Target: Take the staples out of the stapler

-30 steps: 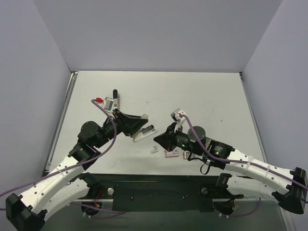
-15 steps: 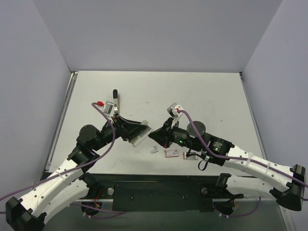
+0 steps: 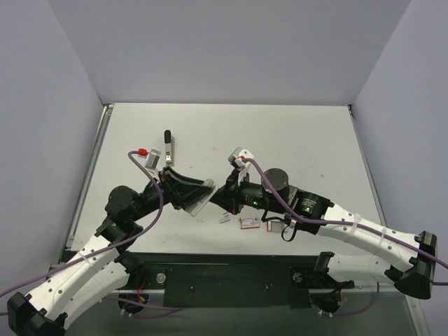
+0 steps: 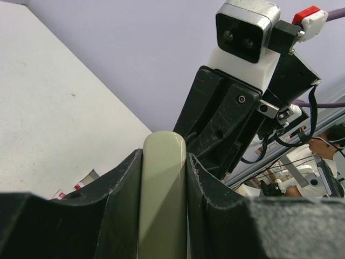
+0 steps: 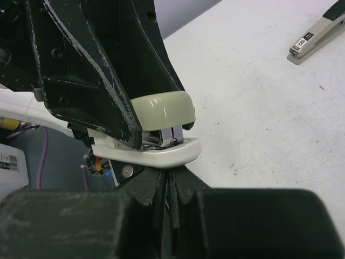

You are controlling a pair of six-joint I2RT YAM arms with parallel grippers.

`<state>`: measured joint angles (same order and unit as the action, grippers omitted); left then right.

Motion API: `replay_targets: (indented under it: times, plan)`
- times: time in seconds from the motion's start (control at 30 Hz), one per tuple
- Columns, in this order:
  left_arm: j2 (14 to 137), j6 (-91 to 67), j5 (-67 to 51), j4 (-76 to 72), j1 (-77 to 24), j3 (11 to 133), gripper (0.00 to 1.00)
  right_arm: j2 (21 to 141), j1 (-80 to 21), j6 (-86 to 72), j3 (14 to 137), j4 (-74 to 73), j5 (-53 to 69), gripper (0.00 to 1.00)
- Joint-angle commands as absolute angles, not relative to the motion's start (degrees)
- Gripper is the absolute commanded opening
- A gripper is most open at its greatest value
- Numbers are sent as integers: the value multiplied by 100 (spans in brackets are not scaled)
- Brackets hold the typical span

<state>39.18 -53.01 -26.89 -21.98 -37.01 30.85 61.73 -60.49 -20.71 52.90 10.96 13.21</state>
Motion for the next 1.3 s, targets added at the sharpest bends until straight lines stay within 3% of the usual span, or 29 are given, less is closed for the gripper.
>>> replay_targets:
  times: [0.0, 0.4, 1.07, 1.27]
  plan:
    - [3955, -5493, -4087, -2294, -4051, 2936, 0, 6433, -6038, -1828, 6125, 2312, 1265, 0]
    - [4438, -5072, -4202, -2365, -4535, 2970, 0, 6733, -5915, -1688, 6671, 2153, 1547, 0]
    - [4992, -4377, -2840, -1820, -4544, 3682, 0, 4606, -5748, -1828, 4360, 1494, 282, 0]
    - [5474, -4289, -1873, -1363, -4535, 4034, 0, 4315, -5730, -1907, 3684, 1582, 18, 0]
